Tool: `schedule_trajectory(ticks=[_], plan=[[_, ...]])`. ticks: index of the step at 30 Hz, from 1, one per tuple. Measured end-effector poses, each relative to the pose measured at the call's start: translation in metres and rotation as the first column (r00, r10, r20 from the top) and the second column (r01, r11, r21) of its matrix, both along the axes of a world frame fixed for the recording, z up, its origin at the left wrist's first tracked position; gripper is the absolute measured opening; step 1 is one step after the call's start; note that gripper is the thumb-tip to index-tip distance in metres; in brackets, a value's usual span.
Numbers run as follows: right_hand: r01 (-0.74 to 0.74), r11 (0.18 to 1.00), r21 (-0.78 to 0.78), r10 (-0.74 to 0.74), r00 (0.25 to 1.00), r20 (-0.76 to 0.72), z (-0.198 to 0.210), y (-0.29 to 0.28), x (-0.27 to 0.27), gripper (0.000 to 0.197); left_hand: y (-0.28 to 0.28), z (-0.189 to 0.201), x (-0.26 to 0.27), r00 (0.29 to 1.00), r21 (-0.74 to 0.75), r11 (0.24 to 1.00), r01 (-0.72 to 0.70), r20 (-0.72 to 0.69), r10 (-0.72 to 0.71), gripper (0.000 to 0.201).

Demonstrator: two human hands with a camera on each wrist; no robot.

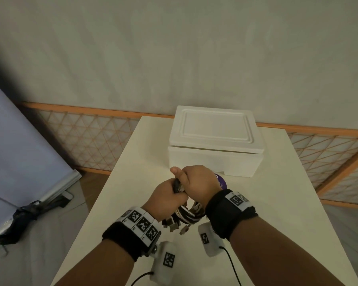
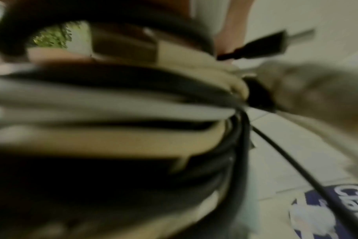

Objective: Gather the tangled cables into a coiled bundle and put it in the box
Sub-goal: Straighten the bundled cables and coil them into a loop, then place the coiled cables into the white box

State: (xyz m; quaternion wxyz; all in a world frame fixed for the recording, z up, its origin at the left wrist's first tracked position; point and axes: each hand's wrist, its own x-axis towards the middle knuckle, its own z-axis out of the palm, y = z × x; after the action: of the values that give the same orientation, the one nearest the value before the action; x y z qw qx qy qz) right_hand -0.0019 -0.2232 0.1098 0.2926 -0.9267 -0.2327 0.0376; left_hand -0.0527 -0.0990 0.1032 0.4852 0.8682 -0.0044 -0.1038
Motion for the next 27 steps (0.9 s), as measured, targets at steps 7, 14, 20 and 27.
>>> schedule_trajectory(ticks=[7, 14, 20, 27], plan=[[0.258, 0.847, 0.466, -0.146, 0.954, -0.263, -0.004, -0.007, 0.012, 0.092, 0.008, 0.002, 0.001, 0.981, -0.115, 0.978, -0.172, 0.068, 0.180, 0.016], [0.548, 0.554, 0.627, -0.044, 0.771, -0.635, -0.013, 0.006, -0.007, 0.079, 0.013, -0.007, 0.005, 0.920, -0.320, 0.871, -0.372, -0.004, 0.391, 0.012], [0.467, 0.637, 0.613, -0.165, 0.860, -0.484, -0.008, 0.013, -0.001, 0.048, 0.005, -0.011, 0.007, 0.869, -0.397, 0.782, -0.481, -0.094, 0.486, 0.015], [0.443, 0.713, 0.544, -0.050, 0.805, -0.591, -0.021, 0.014, 0.020, 0.054, 0.014, -0.022, 0.012, 0.880, -0.364, 0.802, -0.473, -0.156, 0.448, 0.018]])
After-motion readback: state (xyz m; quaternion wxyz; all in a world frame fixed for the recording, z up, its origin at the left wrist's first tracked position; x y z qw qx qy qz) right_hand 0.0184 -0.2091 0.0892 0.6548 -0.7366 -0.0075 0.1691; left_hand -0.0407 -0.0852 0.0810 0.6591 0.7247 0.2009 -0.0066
